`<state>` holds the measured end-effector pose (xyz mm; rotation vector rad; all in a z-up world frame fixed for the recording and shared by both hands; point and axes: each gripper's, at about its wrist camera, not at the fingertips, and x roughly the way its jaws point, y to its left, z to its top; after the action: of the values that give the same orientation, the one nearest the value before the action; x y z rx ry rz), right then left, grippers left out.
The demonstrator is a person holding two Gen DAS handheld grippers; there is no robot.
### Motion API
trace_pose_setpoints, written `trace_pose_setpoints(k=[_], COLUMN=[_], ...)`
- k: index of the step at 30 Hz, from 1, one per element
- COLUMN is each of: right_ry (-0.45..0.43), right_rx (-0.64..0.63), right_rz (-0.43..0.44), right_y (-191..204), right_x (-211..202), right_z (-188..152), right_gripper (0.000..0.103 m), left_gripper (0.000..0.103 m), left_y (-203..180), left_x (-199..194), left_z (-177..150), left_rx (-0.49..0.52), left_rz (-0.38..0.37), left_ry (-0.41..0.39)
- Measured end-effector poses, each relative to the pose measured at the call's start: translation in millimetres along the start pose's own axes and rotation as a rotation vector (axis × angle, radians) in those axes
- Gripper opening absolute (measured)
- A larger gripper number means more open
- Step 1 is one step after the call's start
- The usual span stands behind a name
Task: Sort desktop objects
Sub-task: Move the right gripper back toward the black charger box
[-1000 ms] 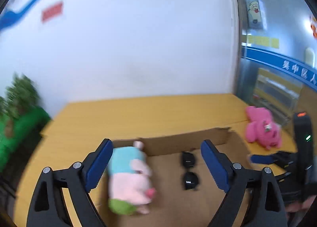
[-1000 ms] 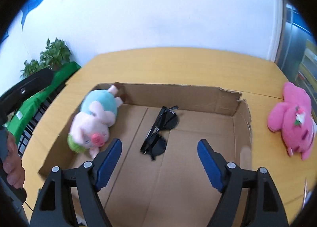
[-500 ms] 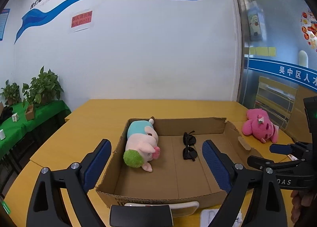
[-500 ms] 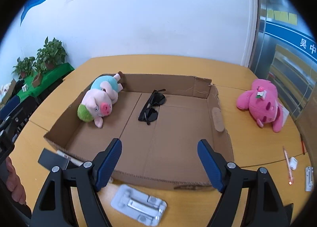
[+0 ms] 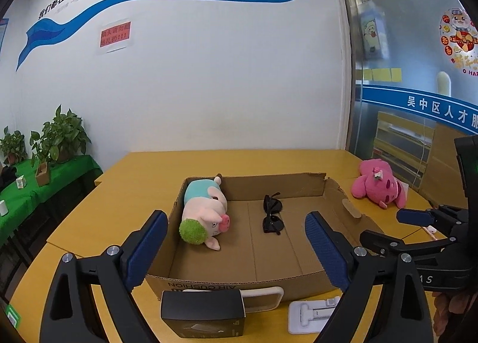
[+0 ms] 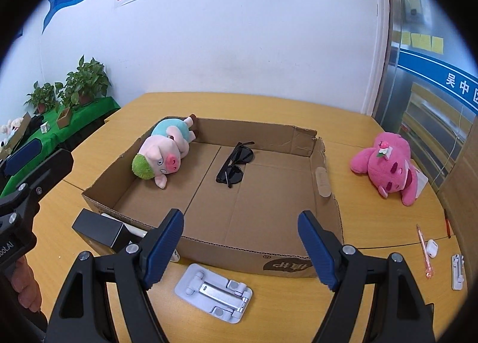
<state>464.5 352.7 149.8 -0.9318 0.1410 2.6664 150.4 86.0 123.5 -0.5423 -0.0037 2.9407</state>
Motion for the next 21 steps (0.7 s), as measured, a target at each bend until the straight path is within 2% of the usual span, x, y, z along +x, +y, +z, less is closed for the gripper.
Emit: trace_pose_setpoints(k=[10,17,21], right_ry=[0.013,0.041,0.041], right_rx=[0.017,0.027,0.029], right_rz=[0.015,0.018,0.016], right_y=[0.3,-0.8,-0.4], right_x=[2.3,8.0,8.7], right_z=[-5.2,-9.8,-8.8], right_gripper=[0.079,0.079,0.079], left_gripper=[0.095,0.095,0.095], left_y=[0.8,18.2,15.1], left_x=[6.9,16.6,16.6], left_z=[-4.0,-12.6,-12.0], left_rx=[-0.003,-0.038,-0.013], left_rz=[-0.009,-0.05,-0.049], left_ry=[0.046,0.095,0.09])
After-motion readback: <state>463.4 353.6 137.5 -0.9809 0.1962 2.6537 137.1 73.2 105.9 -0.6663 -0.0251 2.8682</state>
